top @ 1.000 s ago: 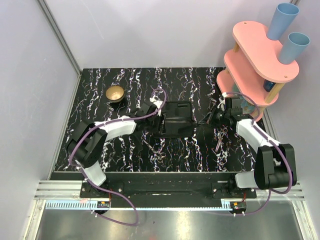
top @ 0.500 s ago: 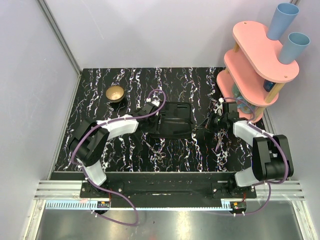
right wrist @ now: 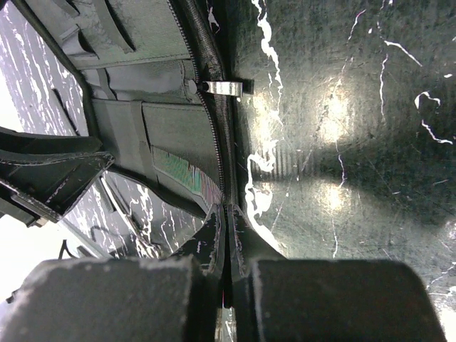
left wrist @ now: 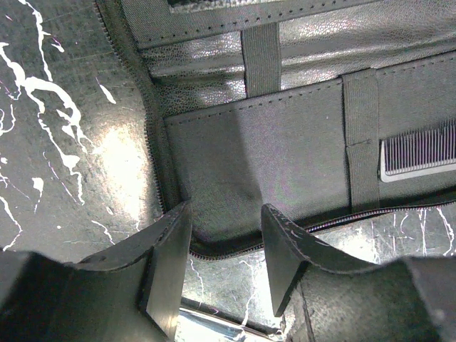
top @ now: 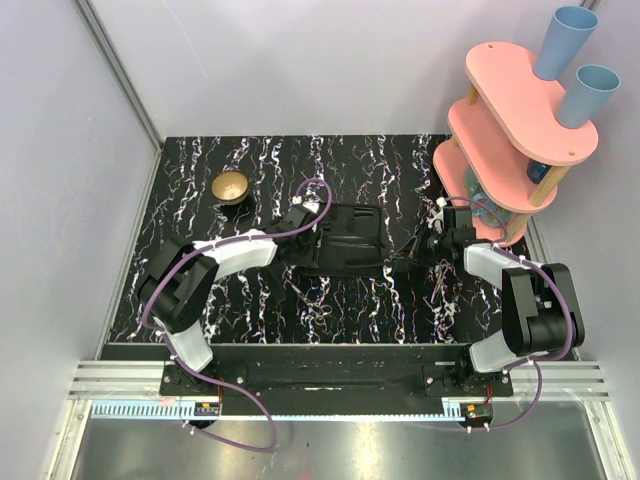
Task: Sort the hair-cutting tools
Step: Place the comb in the hairdressing tool bag.
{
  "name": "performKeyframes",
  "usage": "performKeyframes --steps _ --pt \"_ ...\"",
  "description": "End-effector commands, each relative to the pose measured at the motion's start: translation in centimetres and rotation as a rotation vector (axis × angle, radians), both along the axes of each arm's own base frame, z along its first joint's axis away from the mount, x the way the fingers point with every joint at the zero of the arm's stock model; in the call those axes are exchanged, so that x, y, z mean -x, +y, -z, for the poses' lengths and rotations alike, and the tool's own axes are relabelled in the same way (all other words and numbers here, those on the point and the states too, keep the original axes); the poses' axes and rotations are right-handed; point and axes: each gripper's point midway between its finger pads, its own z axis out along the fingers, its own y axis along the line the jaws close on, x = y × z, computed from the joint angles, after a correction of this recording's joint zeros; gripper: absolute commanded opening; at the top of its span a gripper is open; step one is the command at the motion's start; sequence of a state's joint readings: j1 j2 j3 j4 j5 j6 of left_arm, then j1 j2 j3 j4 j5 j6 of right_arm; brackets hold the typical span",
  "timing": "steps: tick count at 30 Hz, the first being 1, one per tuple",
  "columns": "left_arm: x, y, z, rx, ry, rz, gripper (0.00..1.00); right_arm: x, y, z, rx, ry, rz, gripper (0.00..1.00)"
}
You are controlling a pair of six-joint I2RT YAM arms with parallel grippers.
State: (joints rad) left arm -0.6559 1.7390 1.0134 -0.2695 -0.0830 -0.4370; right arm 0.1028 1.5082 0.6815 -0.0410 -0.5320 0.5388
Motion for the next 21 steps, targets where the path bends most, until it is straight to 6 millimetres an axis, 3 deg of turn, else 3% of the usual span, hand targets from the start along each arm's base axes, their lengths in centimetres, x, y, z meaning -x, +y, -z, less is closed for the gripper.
performKeyframes --steps 1,8,13,21 --pt "0.7 3.0 1.0 -0.122 0.022 -0.015 0.49 -1.6 -2.5 0.0 0.159 -0.093 0.044 0.0" --pt "0.5 2.6 0.8 -0.11 0.024 -0.002 0.49 -1.1 -3.0 -1.2 0.194 -0.157 0.042 0.0" --pt "0.5 1.9 0.7 -0.088 0.036 0.015 0.49 -0.3 -0.9 -1.2 0.188 -0.168 -0.036 0.0" --pt "0.6 0.8 0.3 -0.042 0.046 0.042 0.49 0.5 0.2 -1.0 0.182 -0.169 -0.067 0.0"
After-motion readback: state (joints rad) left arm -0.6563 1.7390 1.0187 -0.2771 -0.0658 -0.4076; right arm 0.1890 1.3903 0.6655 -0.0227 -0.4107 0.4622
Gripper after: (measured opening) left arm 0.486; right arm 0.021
